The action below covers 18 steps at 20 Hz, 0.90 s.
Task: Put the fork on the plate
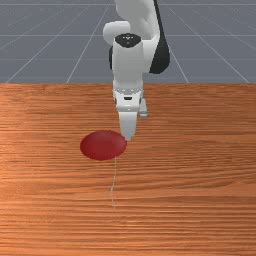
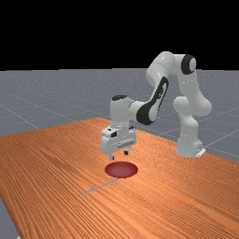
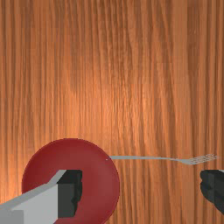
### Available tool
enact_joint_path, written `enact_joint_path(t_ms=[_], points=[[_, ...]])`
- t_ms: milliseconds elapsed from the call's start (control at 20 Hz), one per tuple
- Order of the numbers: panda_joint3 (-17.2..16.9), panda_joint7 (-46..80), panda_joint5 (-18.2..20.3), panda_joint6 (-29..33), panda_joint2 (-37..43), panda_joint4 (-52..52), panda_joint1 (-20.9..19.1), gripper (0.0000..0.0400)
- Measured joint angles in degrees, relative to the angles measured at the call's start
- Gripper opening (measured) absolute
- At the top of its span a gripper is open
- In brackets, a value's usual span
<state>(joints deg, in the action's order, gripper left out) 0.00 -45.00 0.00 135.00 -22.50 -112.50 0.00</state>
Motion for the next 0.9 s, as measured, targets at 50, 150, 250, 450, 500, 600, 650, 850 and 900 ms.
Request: enact_joint_path(t_ms=[50, 150, 250, 450, 500, 600, 650, 850, 900], points=[[0.0, 0.0, 0.0, 0.0, 0.0, 0.0, 0.0, 0.0249], [-0.2, 1.1, 0.2, -0.2, 0.2, -0.1, 0.1, 0.0253], [-0.4, 2.2, 0.4, -0.5, 0.4, -0.2, 0.1, 0.0346], [-5.9, 28.0, 2.2, -9.0, 11.1, -8.1, -0.2, 0.0084], [-7.1, 37.5, 3.5, -10.9, 12.1, -8.3, -0.4, 0.0051], [-8.9, 56.8, 7.0, -13.7, 12.4, -8.0, -0.3, 0.0019], [-9.5, 65.4, 9.0, -14.7, 12.3, -7.8, -0.1, 0.0012], [-10.3, 76.2, 12.4, -15.5, 11.9, -7.5, -0.2, 0.0002], [-10.3, 76.8, 12.6, -15.1, 10.8, -6.7, -0.2, 0.0001]])
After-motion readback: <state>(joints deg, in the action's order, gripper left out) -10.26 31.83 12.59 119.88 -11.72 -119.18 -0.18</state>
